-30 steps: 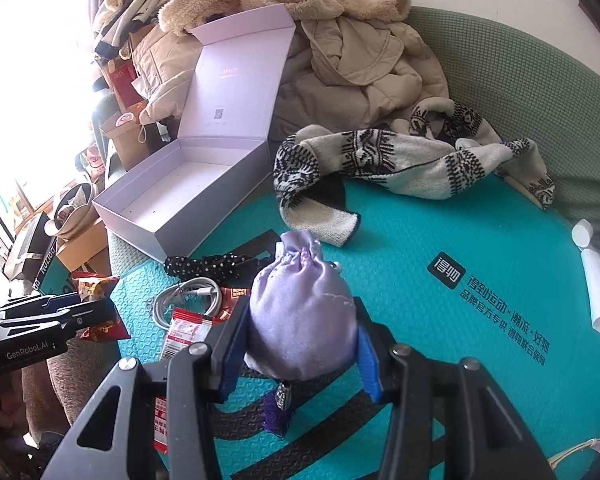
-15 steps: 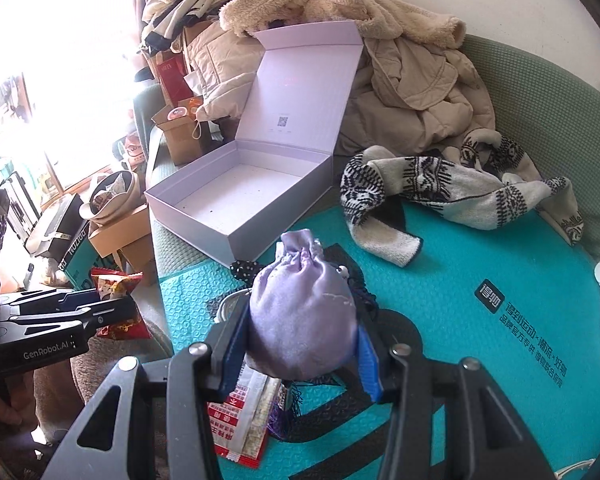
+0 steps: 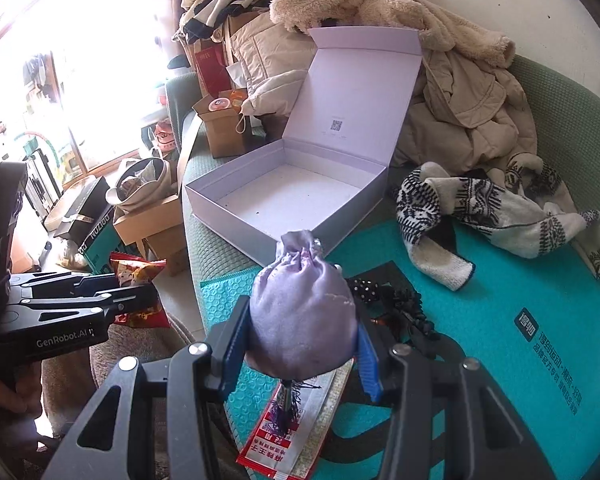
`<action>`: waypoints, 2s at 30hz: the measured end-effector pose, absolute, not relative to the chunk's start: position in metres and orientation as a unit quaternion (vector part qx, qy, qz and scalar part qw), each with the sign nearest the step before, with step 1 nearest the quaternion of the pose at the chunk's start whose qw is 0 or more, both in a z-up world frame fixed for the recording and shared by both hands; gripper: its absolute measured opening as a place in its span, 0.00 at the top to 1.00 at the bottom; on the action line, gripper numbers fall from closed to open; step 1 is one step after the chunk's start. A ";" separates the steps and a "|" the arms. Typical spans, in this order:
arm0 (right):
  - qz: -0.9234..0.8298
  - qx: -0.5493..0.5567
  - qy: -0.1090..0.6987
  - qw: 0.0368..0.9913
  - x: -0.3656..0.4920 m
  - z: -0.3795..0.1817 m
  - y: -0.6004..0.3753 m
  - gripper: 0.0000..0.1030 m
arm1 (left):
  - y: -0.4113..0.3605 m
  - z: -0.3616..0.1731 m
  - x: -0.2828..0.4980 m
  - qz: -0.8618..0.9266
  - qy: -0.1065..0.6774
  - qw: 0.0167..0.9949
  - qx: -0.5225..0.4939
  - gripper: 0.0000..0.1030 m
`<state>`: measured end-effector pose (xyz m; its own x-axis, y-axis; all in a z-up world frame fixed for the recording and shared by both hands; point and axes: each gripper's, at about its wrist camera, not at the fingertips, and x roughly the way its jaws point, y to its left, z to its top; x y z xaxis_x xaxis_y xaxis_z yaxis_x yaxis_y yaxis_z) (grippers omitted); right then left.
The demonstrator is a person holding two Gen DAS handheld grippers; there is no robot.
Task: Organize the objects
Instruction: 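Lift and carry the snack bag and lavender pouch into the white box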
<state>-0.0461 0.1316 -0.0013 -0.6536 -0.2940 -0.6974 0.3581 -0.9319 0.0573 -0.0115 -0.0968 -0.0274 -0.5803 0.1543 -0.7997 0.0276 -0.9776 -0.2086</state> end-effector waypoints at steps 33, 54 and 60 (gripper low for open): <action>-0.913 0.327 0.073 0.233 -0.154 0.040 0.090 0.53 | -0.115 0.019 -0.166 0.899 -0.060 0.070 -0.429 0.67; -0.917 0.311 0.099 0.231 -0.244 0.035 0.072 0.53 | -0.125 0.009 -0.283 0.901 -0.032 0.082 -0.425 0.66; -0.914 0.319 0.100 0.229 -0.270 0.025 0.071 0.53 | -0.128 -0.007 -0.315 0.897 -0.028 0.083 -0.433 0.66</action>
<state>-0.2695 0.0708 0.0248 -0.6917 -0.3549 -0.6289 0.4822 -0.8753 -0.0363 -0.3146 -0.1285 -0.0070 -0.6104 0.1737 -0.7728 -0.1256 -0.9845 -0.1221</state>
